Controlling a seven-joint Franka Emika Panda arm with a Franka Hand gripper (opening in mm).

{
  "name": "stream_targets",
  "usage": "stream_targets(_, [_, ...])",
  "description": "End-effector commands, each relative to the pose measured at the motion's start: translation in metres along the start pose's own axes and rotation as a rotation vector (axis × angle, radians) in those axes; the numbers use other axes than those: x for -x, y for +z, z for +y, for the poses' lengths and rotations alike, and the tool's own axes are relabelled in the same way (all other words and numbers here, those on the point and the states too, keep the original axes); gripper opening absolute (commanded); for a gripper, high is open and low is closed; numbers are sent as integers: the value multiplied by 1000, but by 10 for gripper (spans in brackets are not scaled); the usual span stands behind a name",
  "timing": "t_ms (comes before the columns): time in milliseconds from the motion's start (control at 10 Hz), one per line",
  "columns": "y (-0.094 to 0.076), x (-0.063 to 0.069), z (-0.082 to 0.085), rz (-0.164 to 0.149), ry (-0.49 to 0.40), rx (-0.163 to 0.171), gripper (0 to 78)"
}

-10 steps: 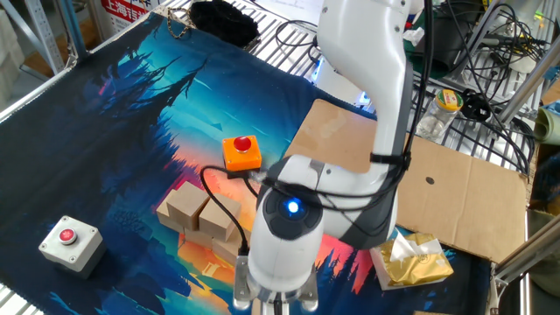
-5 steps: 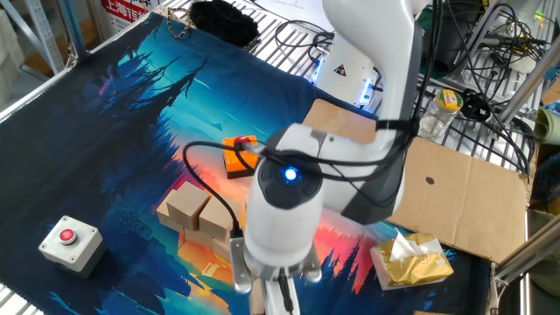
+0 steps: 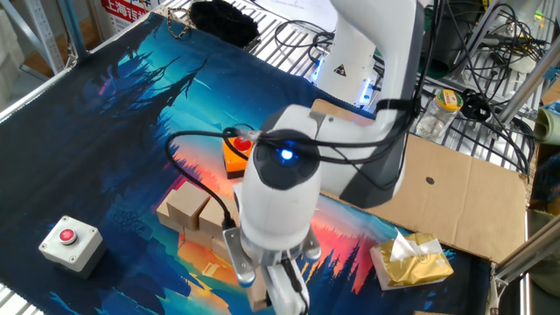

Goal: Stack the blocks into a pyramid shape

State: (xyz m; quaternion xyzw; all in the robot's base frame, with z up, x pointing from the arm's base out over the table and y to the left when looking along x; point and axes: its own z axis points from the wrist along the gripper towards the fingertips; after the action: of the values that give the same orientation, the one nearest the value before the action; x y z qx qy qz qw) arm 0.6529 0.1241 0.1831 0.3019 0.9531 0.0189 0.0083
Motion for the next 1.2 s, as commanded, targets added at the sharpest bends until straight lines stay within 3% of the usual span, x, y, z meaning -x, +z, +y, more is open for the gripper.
stream_targets(100, [-46, 3, -43, -18, -363, -31, 12])
stream_targets(500, [-64, 16, -46, -6, -402, -16, 12])
stream_targets(800, [-64, 16, -46, 18, -389, 9, 12])
stream_targets(1200, [-64, 16, -46, -13, -325, 9, 12])
